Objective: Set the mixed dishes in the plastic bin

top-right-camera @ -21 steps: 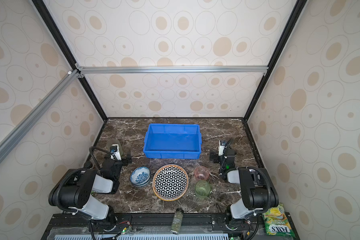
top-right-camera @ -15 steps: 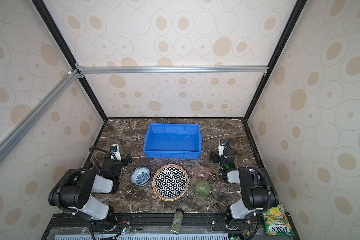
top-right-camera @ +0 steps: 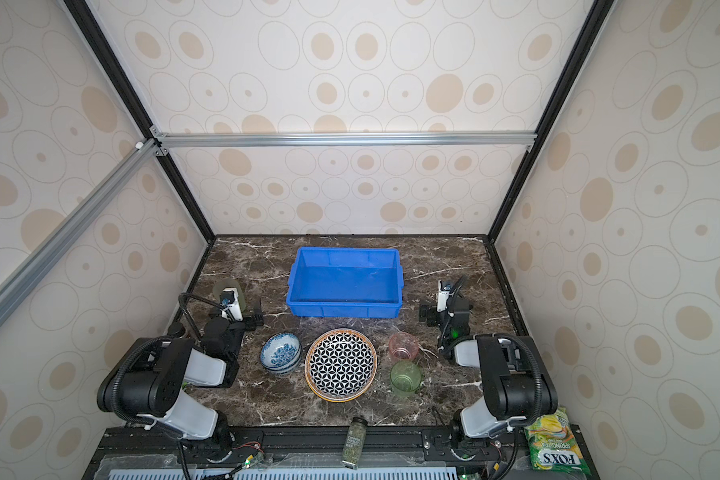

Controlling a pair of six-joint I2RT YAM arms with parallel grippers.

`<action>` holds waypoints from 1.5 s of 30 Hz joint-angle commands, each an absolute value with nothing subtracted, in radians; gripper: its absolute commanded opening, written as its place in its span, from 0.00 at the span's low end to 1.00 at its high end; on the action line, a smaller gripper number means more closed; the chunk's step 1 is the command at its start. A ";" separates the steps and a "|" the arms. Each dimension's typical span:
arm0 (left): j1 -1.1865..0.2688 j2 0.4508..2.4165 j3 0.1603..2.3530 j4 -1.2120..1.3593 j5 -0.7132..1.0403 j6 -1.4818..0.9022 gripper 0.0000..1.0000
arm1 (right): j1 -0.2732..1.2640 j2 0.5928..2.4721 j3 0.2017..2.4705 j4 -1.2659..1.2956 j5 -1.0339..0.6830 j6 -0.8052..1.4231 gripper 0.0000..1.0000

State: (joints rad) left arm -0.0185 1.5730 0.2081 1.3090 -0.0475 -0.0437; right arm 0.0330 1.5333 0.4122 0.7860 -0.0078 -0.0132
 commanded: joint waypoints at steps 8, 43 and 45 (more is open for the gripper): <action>-0.014 1.583 0.233 1.344 -0.048 -0.017 0.99 | 0.028 1.544 0.426 0.792 -0.008 -0.028 1.00; -0.073 1.134 0.528 0.629 -0.128 -0.125 0.99 | 0.061 1.023 0.650 0.042 -0.047 0.041 1.00; -0.080 1.107 0.580 0.528 -0.163 -0.196 0.99 | 0.091 1.003 0.657 0.009 -0.041 0.073 1.00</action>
